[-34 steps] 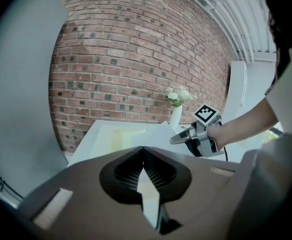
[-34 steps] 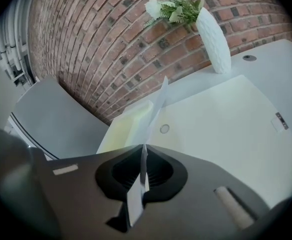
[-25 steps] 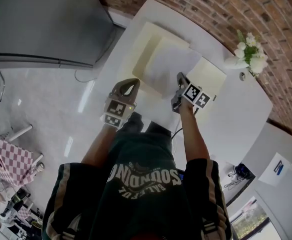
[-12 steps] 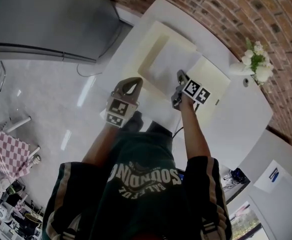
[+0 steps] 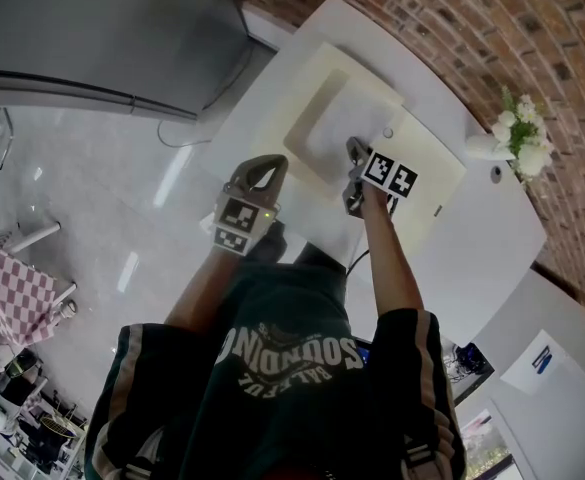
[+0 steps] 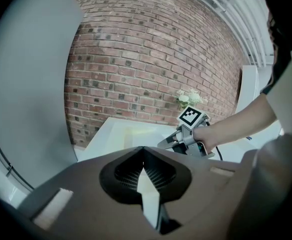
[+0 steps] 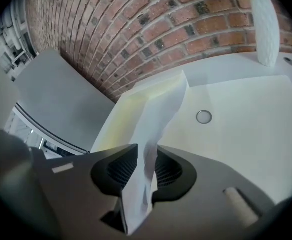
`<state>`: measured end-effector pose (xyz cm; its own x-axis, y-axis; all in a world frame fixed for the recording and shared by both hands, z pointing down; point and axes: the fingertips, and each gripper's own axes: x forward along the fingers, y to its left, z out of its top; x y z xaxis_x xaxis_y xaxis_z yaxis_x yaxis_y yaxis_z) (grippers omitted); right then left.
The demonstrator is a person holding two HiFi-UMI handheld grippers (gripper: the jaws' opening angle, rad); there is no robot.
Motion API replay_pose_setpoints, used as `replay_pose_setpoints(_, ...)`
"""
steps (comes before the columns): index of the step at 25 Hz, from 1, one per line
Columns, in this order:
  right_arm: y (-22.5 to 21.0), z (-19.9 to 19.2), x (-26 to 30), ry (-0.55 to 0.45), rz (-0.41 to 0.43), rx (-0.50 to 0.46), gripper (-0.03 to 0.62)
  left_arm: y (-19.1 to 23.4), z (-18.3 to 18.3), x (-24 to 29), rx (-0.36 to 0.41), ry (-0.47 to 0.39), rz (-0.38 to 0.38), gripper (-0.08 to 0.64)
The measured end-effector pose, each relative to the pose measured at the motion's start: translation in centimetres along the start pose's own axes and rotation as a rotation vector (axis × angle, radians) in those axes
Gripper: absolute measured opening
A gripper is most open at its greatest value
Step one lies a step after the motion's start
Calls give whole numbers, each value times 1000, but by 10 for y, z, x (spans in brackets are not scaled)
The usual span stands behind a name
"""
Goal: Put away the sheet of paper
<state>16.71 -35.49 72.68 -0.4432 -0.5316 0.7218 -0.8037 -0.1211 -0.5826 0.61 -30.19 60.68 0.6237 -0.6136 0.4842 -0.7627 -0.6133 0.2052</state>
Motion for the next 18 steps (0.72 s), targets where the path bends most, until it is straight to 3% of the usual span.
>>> replay_pose_setpoints(15,18,-12,28,124,20,-74,124,12,-7,-16,-18,3,45,9)
replay_pose_setpoints(18,17,-16,30,147,0,-98,194,12,-6,-19,-16,2,47,9)
